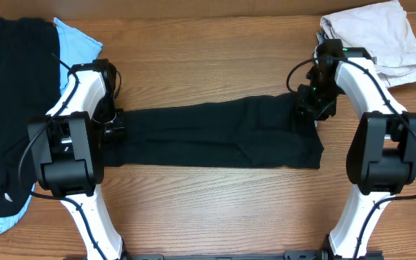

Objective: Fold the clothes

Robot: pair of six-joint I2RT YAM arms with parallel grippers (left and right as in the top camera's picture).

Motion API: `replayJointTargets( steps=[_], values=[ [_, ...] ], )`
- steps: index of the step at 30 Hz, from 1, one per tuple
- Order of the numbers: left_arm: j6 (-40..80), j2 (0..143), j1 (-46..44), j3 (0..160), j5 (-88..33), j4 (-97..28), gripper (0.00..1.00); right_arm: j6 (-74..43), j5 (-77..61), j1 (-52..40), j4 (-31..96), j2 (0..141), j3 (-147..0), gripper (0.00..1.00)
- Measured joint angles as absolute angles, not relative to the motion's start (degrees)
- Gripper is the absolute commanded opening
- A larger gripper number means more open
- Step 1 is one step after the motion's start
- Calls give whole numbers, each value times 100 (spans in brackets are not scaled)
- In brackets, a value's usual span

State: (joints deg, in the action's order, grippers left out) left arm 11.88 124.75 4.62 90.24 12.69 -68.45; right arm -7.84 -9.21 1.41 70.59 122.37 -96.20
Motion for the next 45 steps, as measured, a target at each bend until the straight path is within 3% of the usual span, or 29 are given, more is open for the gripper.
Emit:
replayJointTargets(
  steps=[8,15,32,45],
  values=[
    [1188,12470,462,9024,1267,-6810,48,-274,-1621,705,7181,12228,-10057,44],
    [1188,12470,462,9024,1269,-6812,48,126,-2023,582,7218,12210,-9931,43],
    [1188,12470,462,9024,1267,-6810,47,272,-2353,510,6792,12204,-9338,4],
    [1186,12470,458,9024,1251,-6775,43,-423,-2458,513,6556,12204,-9826,4]
  ],
)
